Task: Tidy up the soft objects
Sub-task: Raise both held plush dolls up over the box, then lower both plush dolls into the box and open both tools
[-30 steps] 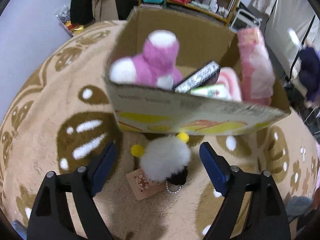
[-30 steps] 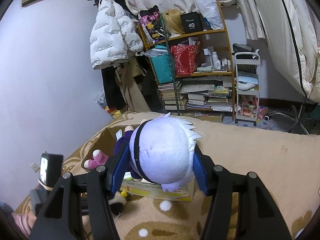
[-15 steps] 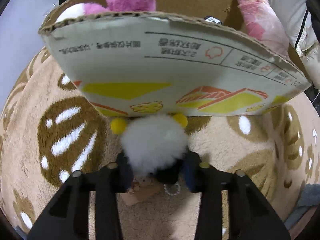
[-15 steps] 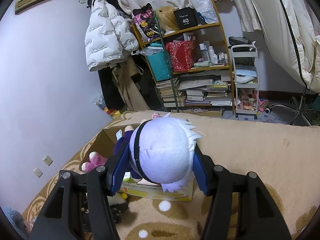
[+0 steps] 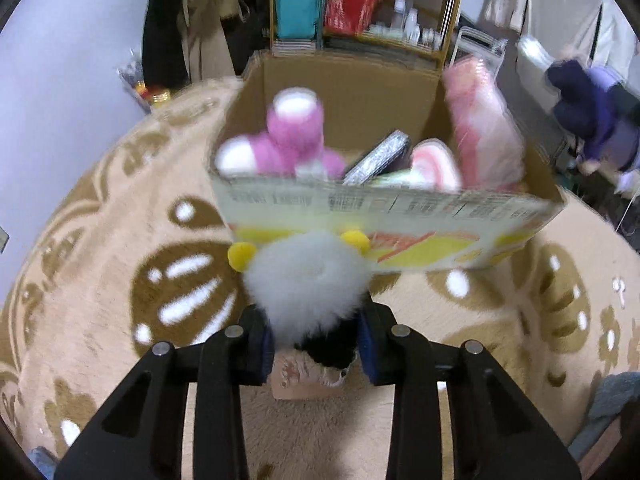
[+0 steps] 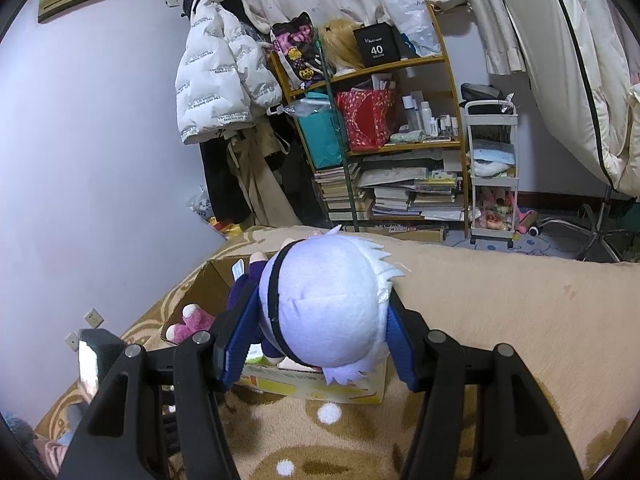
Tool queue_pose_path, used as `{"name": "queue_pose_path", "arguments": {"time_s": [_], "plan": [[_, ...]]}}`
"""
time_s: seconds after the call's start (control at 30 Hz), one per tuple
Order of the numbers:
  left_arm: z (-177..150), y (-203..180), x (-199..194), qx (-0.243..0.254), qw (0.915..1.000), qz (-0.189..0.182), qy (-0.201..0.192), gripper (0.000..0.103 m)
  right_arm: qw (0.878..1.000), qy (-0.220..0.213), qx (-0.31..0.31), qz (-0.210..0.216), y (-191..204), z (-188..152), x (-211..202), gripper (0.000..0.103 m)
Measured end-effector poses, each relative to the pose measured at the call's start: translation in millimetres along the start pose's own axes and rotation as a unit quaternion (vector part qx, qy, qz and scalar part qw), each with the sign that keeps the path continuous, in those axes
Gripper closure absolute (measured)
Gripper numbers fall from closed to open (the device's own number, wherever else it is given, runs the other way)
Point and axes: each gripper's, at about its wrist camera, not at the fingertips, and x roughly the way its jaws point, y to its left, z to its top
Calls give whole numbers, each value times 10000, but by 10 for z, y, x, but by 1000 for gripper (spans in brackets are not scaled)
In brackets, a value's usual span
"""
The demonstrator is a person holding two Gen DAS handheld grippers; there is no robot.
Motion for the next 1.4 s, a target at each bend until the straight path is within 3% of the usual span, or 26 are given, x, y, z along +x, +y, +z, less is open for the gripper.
{"name": "queue_pose_path", "arguments": {"time_s": [0.23, 0.5, 0.9, 1.03, 1.33, 1.4], "plan": [[240, -4, -561, 56, 9950, -61, -998, 71, 9998, -142, -112, 19, 79, 56, -76, 40], [650, -29, -667, 293, 9877, -28, -1534, 71, 9988, -226, -425, 41, 209, 220, -23, 40], [979, -72, -440, 602, 9859, 250, -1540, 71, 9960, -118, -882, 99, 252, 351, 324, 40], [1067, -117, -339, 694, 9852, 226, -1553, 70, 9969, -115, -760, 190, 225, 329, 420, 39], [1135, -166, -7, 768, 9908, 95, -1109, 67, 9968, -166, -701, 340, 228, 278, 583, 39], [1120, -160, 33, 750, 9918, 148, -1022, 53, 9968, -152, -695, 355, 231, 255, 626, 38]]}}
